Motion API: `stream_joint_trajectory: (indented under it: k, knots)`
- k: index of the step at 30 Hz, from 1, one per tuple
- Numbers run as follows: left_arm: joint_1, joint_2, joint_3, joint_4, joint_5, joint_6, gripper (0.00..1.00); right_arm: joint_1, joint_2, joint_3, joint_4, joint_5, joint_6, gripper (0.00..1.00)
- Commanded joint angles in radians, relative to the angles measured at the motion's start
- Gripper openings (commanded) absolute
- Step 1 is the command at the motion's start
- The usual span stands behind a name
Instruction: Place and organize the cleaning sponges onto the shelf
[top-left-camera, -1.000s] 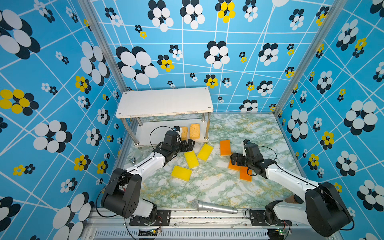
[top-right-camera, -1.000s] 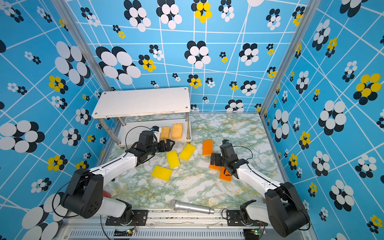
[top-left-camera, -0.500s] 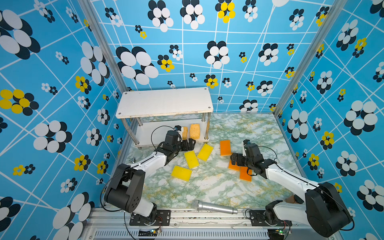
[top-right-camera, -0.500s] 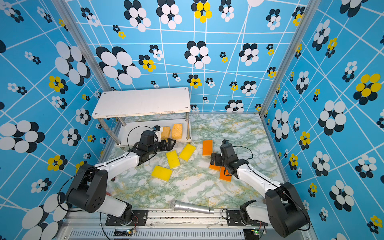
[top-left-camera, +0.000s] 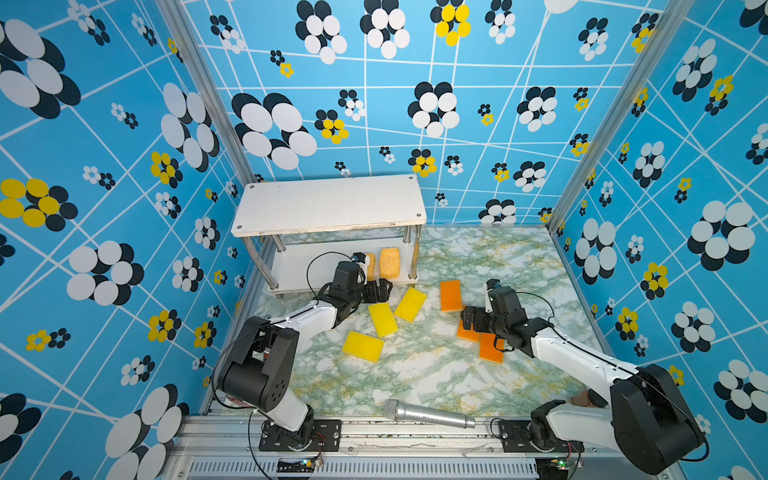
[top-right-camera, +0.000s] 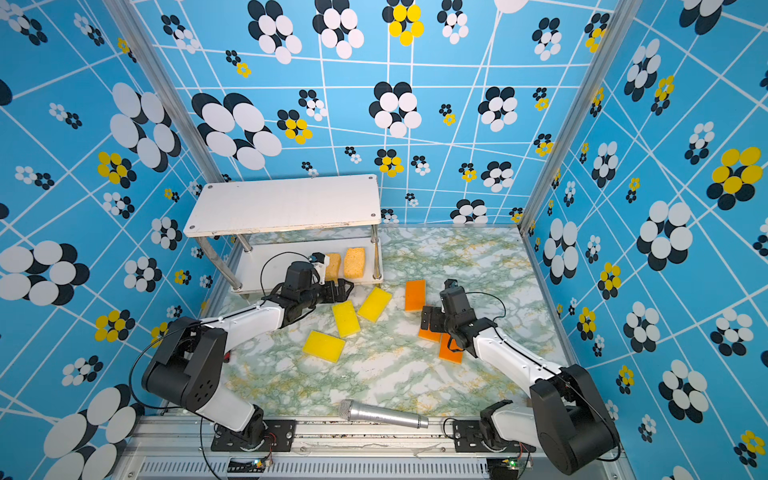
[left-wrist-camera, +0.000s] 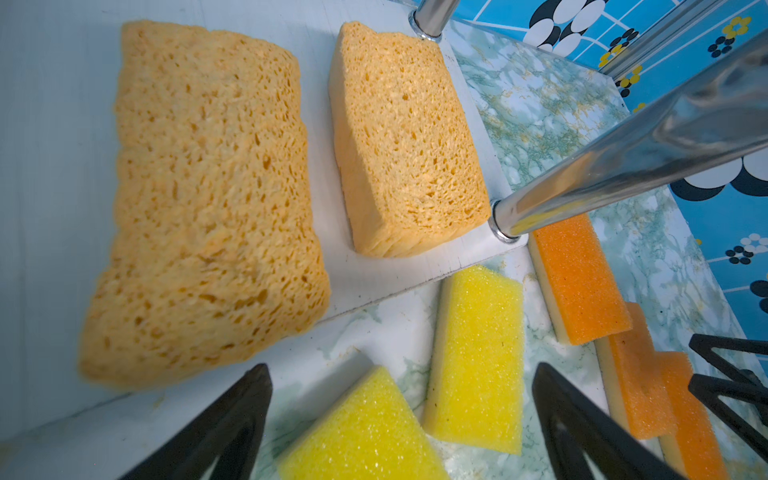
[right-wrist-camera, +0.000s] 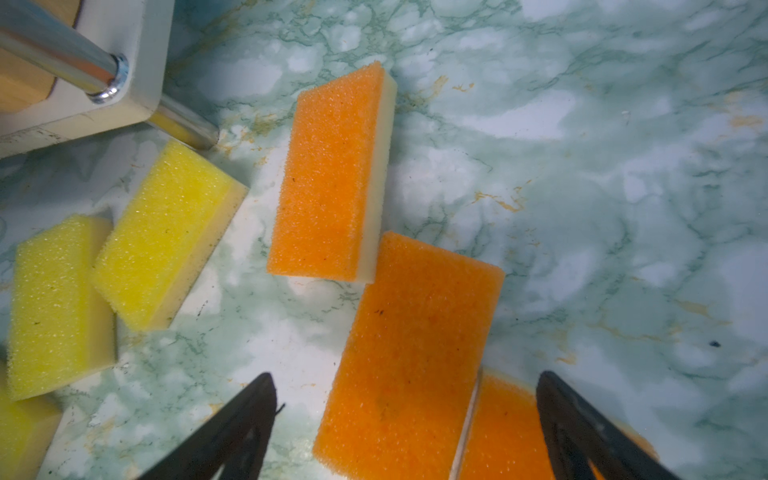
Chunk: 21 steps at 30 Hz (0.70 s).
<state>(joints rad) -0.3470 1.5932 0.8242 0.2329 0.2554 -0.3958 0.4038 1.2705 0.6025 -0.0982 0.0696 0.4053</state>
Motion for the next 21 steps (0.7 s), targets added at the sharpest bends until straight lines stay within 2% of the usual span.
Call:
stream_joint_trajectory:
  k: [1,21]
  knots:
    - [0.008,0.019,0.044,0.014,0.02,0.021,0.99,0.006,-0.011,0.015,-0.021,0.011,0.003,0.99]
    - [0.014,0.07,0.104,0.012,0.045,0.029,0.99,0.006,-0.003,0.023,-0.031,0.009,0.0,0.99]
